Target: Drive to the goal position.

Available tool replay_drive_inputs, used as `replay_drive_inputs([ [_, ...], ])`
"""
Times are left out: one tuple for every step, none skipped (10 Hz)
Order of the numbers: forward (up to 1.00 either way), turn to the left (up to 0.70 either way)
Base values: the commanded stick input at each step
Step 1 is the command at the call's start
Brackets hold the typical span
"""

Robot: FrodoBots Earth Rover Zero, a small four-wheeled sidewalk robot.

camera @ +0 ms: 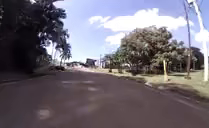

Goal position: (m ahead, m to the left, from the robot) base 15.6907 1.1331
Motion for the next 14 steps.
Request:
replay_drive_inputs([
  [0.7,0.0],
  [0.7,0.0],
  [0.7,0.0],
  [0.7,0.0],
  [0.7,0.0],
  [0.7,0.0],
  [0.7,0.0],
  [0.7,0.0],
  [0.7,0.0],
  [0.7,0.0],
  [0.7,0.0],
  [0.7,0.0],
  [0.7,0.0],
  [0.7,0.0],
])
